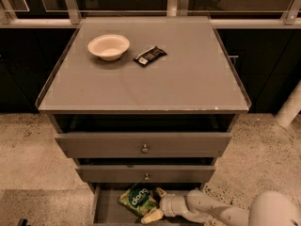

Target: Pick green rice chip bag from bottom drawer and place on counter

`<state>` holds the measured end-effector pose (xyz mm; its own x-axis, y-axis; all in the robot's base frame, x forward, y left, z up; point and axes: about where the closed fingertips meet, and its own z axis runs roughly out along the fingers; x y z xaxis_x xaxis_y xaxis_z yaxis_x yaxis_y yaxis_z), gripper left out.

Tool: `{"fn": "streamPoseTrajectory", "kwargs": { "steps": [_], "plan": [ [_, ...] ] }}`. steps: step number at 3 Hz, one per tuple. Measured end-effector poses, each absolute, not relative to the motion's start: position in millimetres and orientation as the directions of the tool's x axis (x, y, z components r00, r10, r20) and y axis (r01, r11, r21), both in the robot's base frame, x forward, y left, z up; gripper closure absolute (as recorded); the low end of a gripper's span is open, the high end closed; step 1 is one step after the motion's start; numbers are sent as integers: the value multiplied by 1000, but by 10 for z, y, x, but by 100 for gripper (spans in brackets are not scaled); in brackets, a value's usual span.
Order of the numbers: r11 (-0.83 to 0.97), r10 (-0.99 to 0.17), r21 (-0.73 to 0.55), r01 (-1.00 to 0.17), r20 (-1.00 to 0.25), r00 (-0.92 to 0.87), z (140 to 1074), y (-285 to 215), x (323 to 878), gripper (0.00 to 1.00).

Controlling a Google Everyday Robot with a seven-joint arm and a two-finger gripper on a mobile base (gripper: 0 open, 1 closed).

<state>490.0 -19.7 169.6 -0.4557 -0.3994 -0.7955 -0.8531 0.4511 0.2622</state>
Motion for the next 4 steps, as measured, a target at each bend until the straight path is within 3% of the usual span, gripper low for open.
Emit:
{"fn": "streamPoseTrajectory", "kwargs": {
  "steps": [1,4],
  "plan": [
    [429,-429,276,-860,-776,-462,1599,-187,4870,19],
    [429,-429,276,-860,-776,-463,1598,-185,4869,89]
  ]
}}
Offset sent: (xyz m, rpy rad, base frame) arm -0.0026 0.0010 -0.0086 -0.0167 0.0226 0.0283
